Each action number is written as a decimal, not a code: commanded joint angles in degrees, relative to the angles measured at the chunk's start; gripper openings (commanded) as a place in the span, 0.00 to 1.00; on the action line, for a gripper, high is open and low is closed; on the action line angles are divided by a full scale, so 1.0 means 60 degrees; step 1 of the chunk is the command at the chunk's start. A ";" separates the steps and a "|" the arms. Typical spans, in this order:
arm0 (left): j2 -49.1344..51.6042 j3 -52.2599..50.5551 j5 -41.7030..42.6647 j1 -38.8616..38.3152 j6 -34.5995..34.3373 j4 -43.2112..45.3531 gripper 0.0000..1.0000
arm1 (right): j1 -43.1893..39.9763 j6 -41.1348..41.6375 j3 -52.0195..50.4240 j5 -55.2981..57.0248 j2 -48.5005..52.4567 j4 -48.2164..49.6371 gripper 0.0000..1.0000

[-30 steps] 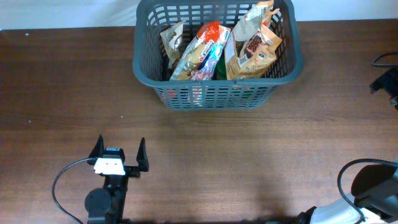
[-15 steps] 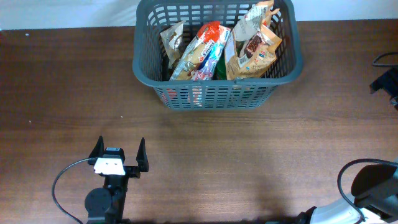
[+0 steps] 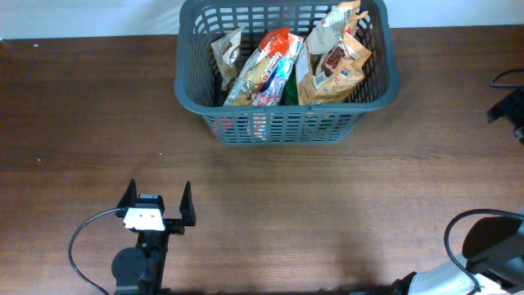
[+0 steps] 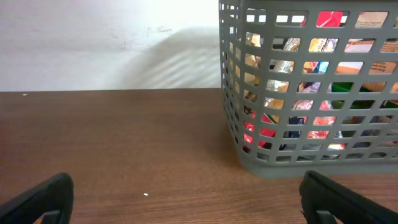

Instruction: Pack container

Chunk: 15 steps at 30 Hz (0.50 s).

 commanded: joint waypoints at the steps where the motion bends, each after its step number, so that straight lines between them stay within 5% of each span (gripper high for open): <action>1: -0.0091 -0.0073 -0.0073 0.0055 0.0149 -0.0025 0.99 | -0.0055 0.0080 -0.0015 0.0018 -0.0142 0.0004 0.99; 15: -0.0091 -0.0073 -0.0073 0.0055 0.0149 -0.0025 0.99 | 0.0047 0.0080 -0.0299 0.0022 -0.2386 0.0004 0.99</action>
